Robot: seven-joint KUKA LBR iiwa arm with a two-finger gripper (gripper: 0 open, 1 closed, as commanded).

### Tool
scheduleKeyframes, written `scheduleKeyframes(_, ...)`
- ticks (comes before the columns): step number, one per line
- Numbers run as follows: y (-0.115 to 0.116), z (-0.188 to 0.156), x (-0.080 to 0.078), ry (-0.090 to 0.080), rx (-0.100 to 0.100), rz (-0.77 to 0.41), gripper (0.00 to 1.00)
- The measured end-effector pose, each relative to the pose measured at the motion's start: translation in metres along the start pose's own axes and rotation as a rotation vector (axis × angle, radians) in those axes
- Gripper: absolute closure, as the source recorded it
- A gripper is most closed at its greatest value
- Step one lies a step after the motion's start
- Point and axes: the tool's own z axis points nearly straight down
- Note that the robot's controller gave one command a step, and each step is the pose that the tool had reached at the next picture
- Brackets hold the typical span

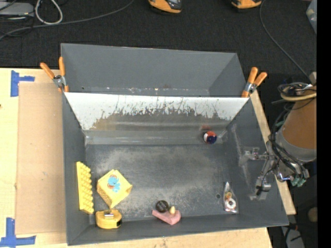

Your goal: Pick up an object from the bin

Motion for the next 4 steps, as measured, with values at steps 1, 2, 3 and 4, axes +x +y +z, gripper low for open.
scheduleKeyframes(1,0.001,-0.004,-0.002,-0.007,0.002,-0.006,0.00)
scheduleKeyframes(2,-0.001,0.065,-0.002,-0.010,0.004,-0.368,0.00)
scheduleKeyframes(3,0.007,0.110,0.003,-0.009,-0.007,-0.521,0.00)
scheduleKeyframes(4,0.017,0.081,0.016,-0.006,-0.002,-0.826,0.00)
